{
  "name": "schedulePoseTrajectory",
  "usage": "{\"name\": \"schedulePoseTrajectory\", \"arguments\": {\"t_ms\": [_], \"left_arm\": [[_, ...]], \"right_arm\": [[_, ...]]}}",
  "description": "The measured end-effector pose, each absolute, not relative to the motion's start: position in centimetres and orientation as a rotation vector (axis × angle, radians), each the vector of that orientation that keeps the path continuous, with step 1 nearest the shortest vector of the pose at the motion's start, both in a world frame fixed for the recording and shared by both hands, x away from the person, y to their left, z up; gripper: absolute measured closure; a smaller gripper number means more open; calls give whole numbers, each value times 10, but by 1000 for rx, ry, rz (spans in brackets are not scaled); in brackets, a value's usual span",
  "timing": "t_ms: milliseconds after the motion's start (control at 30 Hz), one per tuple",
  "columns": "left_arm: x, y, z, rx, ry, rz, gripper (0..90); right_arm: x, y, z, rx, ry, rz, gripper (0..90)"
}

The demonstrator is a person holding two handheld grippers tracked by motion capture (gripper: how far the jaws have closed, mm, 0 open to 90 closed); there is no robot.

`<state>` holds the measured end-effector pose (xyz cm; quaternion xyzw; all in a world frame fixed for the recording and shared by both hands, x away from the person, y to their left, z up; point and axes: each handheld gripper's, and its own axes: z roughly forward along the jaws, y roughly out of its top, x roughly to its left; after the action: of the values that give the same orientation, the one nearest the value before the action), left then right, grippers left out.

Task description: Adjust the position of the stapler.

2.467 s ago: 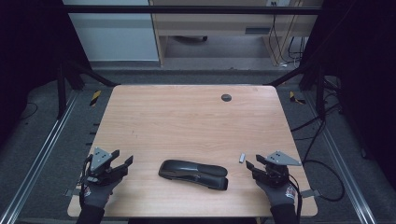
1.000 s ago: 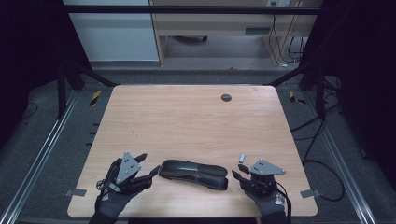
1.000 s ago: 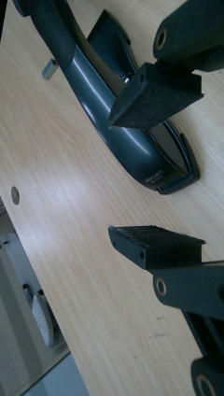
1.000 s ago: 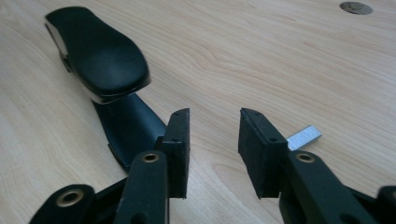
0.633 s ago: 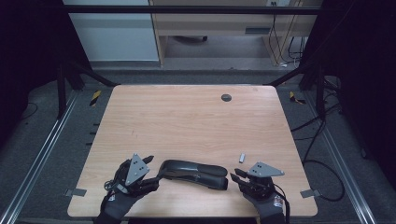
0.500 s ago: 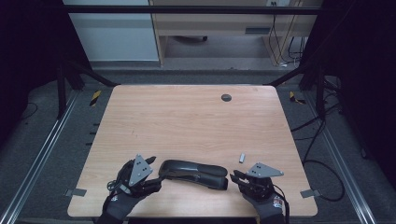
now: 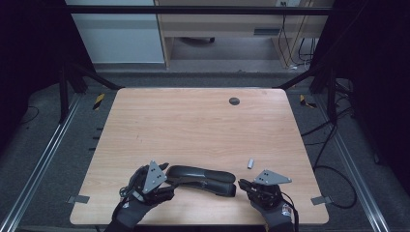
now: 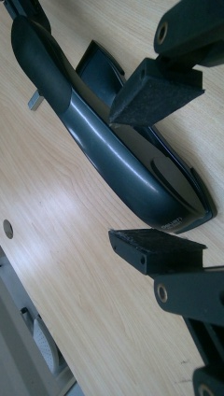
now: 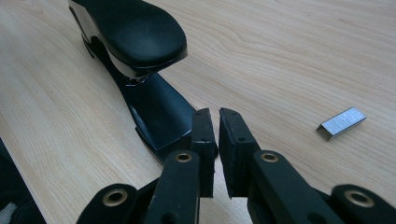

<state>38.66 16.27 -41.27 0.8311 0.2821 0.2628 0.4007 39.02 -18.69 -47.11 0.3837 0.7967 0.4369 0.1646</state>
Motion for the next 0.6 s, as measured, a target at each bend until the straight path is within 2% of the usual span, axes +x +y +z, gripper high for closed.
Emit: {"name": "schedulePoseTrajectory", "arguments": {"t_ms": [100,267,500,600], "left_arm": [[388,159,-413,2115,703,658,367],[390,157,-414,2126,697,655,385],[395,162,-417,2106,733,688,504],[396,165,-420,2092,768,709,529]], "right_arm": [[390,-187,-471,1096,2275,1259,891],[390,-184,-471,1092,2294,1261,900],[389,-176,-475,1094,2336,1294,900],[389,-172,-477,1087,2354,1295,900]]}}
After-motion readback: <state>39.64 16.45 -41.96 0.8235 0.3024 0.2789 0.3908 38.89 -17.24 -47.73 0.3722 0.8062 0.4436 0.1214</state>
